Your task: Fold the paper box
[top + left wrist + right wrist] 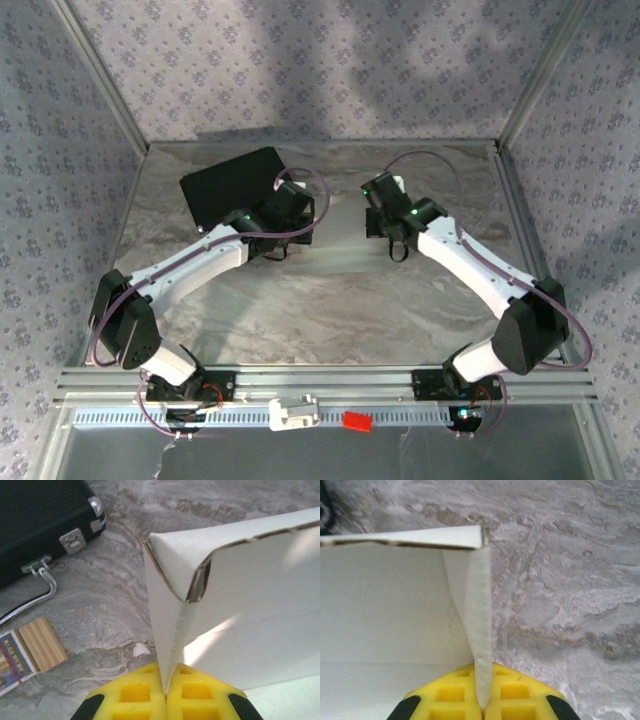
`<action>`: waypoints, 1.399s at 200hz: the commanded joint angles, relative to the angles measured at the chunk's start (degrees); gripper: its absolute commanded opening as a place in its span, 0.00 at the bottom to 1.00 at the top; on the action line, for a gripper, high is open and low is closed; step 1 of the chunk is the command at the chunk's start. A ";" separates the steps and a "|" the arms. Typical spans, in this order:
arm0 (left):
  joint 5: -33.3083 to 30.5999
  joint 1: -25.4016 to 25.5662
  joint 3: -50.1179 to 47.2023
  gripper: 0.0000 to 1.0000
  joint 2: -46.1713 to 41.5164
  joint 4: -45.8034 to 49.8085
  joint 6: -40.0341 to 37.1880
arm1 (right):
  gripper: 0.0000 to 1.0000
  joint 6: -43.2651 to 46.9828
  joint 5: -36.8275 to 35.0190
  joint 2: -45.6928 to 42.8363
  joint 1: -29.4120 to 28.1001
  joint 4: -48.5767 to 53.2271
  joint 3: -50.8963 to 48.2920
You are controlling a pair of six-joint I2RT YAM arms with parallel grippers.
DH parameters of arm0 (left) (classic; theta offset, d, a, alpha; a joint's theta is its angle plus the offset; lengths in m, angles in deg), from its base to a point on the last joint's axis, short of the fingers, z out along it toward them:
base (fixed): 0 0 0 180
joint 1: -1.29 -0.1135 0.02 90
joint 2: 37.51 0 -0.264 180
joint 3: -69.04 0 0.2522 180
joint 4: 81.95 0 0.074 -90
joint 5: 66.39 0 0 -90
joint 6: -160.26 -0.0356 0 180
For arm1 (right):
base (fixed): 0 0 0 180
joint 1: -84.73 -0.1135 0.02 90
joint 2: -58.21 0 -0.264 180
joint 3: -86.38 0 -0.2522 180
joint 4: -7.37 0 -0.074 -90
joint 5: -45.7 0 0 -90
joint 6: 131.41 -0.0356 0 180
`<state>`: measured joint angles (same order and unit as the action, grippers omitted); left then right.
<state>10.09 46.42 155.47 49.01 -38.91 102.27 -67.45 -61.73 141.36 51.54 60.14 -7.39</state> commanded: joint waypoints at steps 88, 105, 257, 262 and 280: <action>1.93 -0.20 1.56 0.00 -1.17 -4.45 0.46 | 0.24 2.37 16.88 0.59 7.66 -3.64 -1.35; 2.73 -0.23 1.84 0.00 -0.63 -4.17 0.84 | 0.13 2.81 17.09 0.70 7.75 -3.84 -1.56; 4.79 -0.65 3.17 0.00 0.99 -3.01 2.07 | 0.00 -6.78 -19.96 15.30 -8.54 25.93 16.79; 4.74 -0.66 3.01 0.00 0.95 -2.96 2.06 | 0.00 -6.01 -18.50 14.82 -8.59 24.50 16.45; 5.83 -1.12 2.59 0.00 1.54 -2.67 2.57 | 0.00 -4.90 -13.05 13.41 -7.55 21.45 14.48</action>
<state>13.74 45.28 155.49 50.15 -38.04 104.44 -73.64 -79.63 155.63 44.17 81.12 8.57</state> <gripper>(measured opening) 0.063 0.072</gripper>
